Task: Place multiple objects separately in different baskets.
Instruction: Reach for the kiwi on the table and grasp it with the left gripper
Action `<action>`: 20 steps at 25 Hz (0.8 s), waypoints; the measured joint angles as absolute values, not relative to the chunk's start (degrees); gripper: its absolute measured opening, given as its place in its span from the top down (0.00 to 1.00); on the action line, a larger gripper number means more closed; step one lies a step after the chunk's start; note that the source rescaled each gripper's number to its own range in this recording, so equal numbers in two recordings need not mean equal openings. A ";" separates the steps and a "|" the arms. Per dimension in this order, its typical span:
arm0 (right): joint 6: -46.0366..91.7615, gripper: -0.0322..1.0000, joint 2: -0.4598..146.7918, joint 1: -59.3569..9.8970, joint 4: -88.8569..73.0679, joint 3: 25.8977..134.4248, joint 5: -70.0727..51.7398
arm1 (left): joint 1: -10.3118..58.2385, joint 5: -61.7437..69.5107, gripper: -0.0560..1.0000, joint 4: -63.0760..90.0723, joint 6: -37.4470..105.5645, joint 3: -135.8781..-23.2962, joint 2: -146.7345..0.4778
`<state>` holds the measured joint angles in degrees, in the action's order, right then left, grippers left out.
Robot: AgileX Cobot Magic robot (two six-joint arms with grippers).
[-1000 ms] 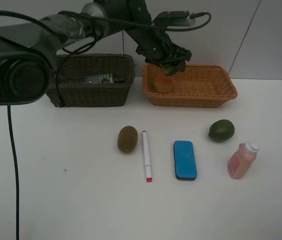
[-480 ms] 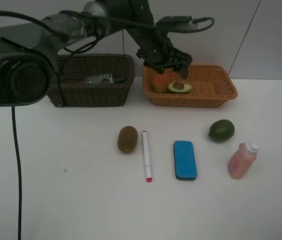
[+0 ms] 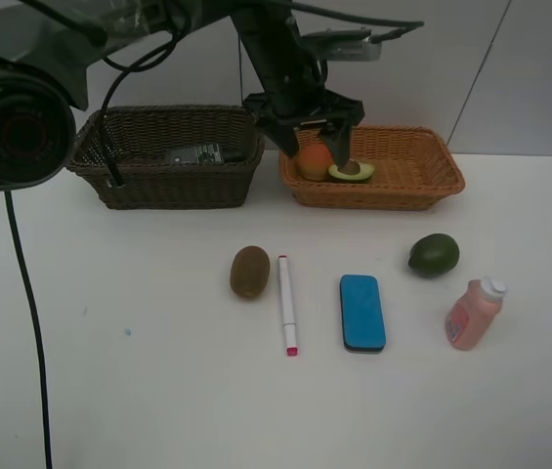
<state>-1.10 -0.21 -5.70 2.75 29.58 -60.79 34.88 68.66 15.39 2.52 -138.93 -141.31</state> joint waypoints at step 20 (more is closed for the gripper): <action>-1.10 0.24 -0.21 -5.70 2.75 29.58 -60.79 | 38.33 66.08 0.14 10.34 -7.19 -91.70 -122.56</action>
